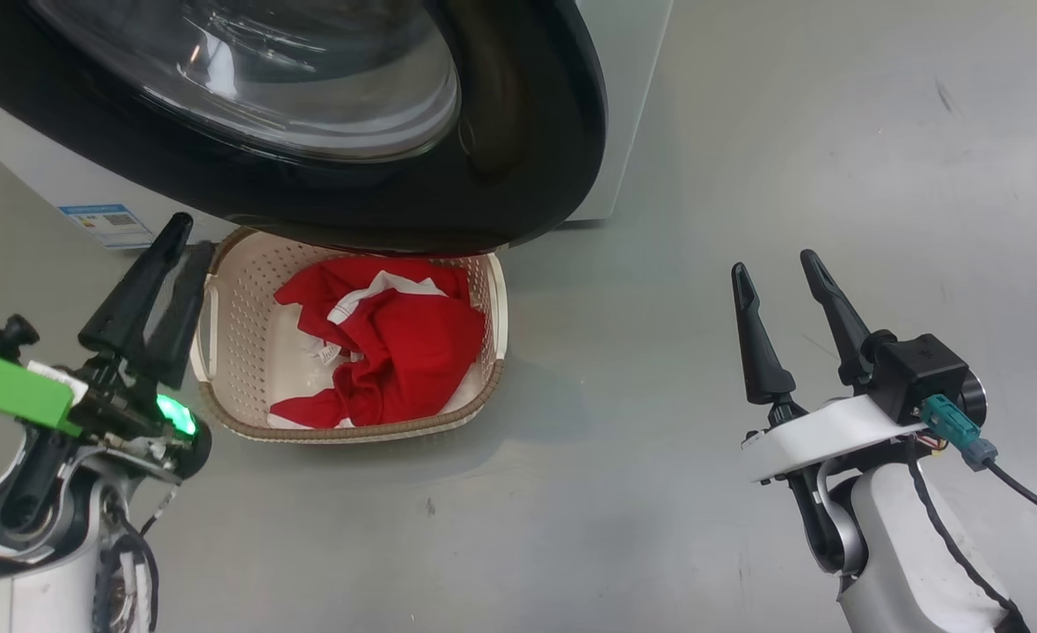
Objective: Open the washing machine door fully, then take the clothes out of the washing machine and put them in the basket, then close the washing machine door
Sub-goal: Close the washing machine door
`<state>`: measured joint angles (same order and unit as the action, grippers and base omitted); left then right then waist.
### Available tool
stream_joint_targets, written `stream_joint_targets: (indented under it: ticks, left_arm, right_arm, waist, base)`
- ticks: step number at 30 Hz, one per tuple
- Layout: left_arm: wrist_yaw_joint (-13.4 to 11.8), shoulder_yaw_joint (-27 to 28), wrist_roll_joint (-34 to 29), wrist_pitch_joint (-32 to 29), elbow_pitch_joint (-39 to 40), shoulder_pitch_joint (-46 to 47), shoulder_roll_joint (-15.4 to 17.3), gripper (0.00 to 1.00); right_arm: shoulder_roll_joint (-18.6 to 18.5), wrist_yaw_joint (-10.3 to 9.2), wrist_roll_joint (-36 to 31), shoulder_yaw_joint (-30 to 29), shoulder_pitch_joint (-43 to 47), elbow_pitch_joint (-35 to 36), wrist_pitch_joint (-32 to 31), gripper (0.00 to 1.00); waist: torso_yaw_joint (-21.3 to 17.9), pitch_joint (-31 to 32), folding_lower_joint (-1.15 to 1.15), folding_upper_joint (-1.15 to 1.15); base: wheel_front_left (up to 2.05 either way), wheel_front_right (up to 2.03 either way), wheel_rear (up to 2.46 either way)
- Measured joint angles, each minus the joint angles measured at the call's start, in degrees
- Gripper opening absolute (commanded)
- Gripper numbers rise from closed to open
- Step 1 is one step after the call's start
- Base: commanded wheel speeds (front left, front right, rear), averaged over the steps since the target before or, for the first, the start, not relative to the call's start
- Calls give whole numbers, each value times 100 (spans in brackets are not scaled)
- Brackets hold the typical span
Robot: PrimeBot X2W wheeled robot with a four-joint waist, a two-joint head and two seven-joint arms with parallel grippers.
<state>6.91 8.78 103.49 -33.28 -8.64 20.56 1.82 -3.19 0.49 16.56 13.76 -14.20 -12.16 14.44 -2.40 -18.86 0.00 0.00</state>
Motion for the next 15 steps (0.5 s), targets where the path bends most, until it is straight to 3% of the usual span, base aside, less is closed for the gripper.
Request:
stream_joint_targets:
  ticks: [9,15]
  left_arm:
    - [1,215,-1,209,434,-747,-20,100]
    - [1,409,-347,615,761,-1252,-23,100]
  right_arm:
    - [1,40,0,-14,113,-60,0,100]
    - [3,38,0,-56,297,-85,0,100]
  waist:
    - [151,323,0,0]
    - [229,512,0,0]
  base:
    - [0,0,0]
    - [0,0,0]
